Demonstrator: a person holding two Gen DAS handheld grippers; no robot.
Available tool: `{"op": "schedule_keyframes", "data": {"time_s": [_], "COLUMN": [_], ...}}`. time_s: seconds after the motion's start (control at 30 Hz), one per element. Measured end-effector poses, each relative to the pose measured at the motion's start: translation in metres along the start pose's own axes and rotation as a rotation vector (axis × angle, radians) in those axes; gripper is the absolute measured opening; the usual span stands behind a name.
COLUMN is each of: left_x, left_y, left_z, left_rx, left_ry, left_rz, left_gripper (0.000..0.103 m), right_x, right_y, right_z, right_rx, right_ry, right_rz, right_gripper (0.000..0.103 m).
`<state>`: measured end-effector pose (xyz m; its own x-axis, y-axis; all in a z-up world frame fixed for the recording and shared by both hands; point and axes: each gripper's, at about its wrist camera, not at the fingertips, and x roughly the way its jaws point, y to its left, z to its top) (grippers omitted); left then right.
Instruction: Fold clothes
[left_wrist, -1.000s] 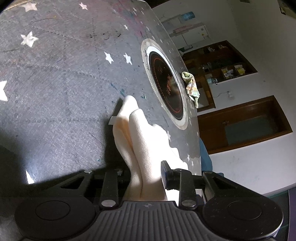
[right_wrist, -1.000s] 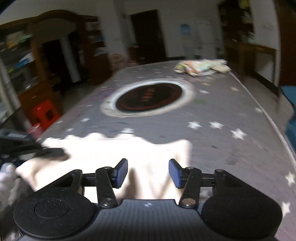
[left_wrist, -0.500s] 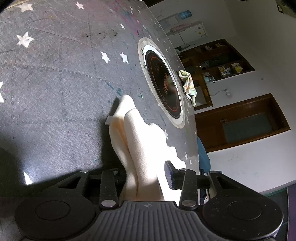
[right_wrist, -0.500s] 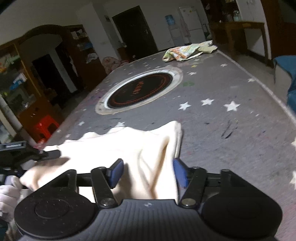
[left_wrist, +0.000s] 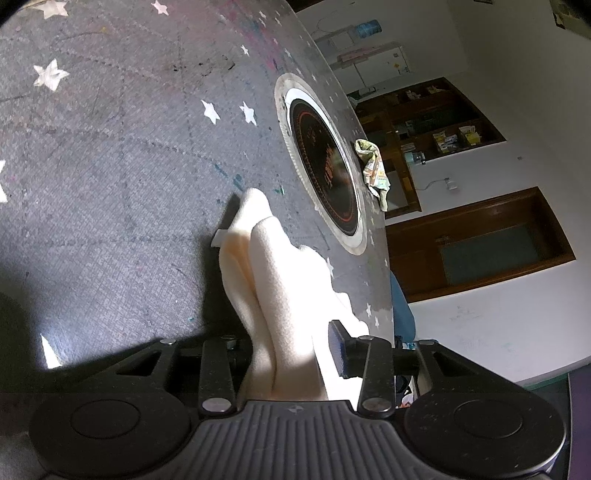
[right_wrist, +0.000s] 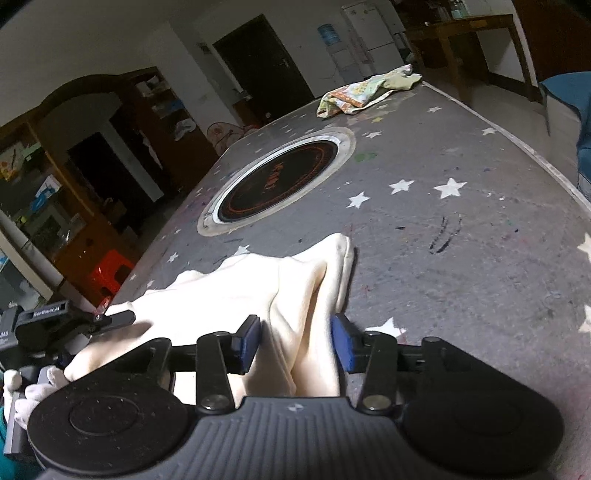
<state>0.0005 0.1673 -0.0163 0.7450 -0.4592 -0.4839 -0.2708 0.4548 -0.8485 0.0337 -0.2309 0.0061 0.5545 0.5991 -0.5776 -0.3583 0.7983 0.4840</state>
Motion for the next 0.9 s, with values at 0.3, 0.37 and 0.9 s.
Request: {"op": "schedule_keyframes", "data": {"time_s": [0.3,0.37,0.9], "left_x": [-0.001,-0.001,-0.001], "left_y": [0.001,0.001,-0.006], "left_z": [-0.002,-0.001,-0.005], "left_rx": [0.019,0.019,0.085], "left_ry": [0.006,0.009,0.012], "left_rz": [-0.002,-0.003,0.044], "left_gripper": [0.037,0.038,0.024], "right_x": [0.007,0.004,0.007], "right_y": [0.007,-0.001,0.009], "right_z": [-0.002,-0.003,-0.006], "right_rx": [0.004,0.059,-0.009], "right_ry": [0.019,0.02,0.012], "right_rz": [0.044,0.074,0.041], "right_gripper": [0.026,0.026,0.027]}}
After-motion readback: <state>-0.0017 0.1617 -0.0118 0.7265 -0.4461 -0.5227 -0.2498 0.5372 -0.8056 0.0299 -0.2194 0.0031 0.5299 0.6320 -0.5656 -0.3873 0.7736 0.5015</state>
